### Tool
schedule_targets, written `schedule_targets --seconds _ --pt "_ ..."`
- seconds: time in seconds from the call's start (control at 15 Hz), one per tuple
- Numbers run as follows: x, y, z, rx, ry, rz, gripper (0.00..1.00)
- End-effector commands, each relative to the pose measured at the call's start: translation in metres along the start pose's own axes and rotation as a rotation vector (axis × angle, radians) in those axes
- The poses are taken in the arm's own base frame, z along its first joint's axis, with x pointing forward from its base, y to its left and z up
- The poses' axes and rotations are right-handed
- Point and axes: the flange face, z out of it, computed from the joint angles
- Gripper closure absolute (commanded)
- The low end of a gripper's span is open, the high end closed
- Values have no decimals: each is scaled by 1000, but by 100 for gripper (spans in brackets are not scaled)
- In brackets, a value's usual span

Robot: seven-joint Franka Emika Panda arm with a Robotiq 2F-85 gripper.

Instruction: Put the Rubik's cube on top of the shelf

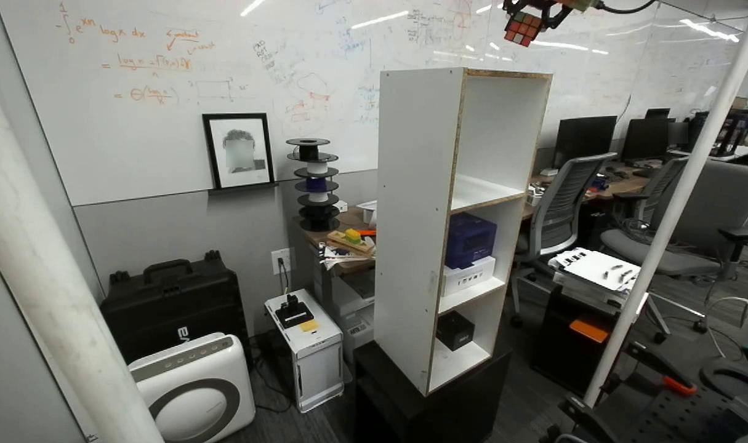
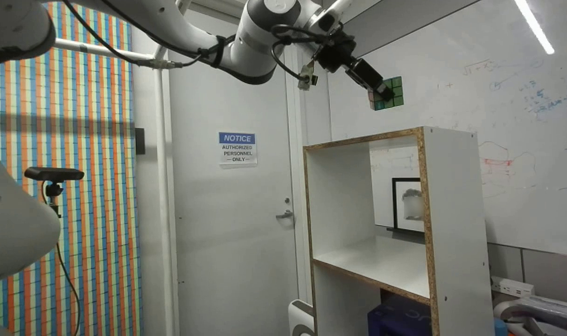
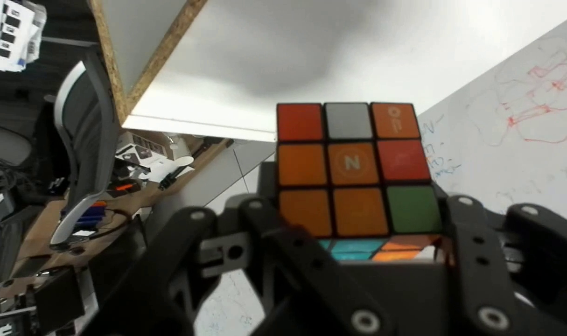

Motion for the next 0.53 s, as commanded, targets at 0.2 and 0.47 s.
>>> schedule_targets --seconds 0.2,0.47 --pt "3 -49 8 -50 -55 13 11" --pt "3 -55 14 -61 -95 21 0"
